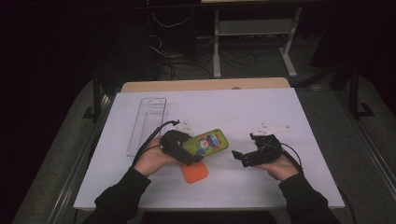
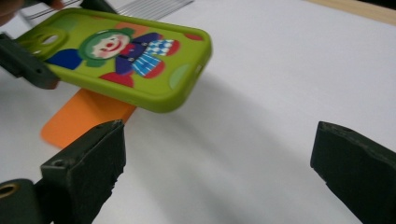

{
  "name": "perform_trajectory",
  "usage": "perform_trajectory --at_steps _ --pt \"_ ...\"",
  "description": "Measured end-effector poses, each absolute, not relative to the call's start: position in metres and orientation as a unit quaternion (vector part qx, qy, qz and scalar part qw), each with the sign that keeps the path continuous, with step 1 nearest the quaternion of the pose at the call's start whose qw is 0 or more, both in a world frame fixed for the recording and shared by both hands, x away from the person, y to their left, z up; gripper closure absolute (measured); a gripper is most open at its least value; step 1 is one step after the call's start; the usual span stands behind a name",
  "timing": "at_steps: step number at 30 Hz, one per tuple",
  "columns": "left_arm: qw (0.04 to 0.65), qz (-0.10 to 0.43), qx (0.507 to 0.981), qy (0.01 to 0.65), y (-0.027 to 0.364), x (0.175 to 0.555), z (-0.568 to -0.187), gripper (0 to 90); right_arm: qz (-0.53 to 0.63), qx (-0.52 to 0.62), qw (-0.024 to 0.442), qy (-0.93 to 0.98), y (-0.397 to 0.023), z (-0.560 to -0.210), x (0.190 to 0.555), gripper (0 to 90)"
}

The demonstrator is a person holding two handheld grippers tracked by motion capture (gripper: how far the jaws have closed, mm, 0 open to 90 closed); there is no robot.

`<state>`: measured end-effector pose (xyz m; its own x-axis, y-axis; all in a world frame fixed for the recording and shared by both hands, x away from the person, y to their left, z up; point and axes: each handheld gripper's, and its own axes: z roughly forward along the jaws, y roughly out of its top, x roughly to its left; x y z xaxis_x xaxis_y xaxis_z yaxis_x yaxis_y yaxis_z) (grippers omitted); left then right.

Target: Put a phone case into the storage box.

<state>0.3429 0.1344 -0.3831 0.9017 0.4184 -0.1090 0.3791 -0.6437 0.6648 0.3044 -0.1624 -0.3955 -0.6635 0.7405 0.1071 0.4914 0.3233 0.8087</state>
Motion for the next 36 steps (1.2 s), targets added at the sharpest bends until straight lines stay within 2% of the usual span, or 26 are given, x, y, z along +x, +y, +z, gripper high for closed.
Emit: perform_trajectory --at_steps 9,20,36 --pt "0.352 0.030 0.910 0.217 0.132 0.344 -0.384 15.4 0.427 0.395 0.158 0.798 -0.153 -0.413 0.298 0.7" --pt "0.358 0.026 0.906 0.225 0.135 0.346 -0.382 15.4 0.416 0.384 0.183 0.804 -0.147 -0.417 0.296 0.7" --pt "0.362 0.012 0.901 0.238 0.135 0.346 -0.384 15.4 0.379 0.324 0.264 0.826 -0.136 -0.418 0.290 0.7"
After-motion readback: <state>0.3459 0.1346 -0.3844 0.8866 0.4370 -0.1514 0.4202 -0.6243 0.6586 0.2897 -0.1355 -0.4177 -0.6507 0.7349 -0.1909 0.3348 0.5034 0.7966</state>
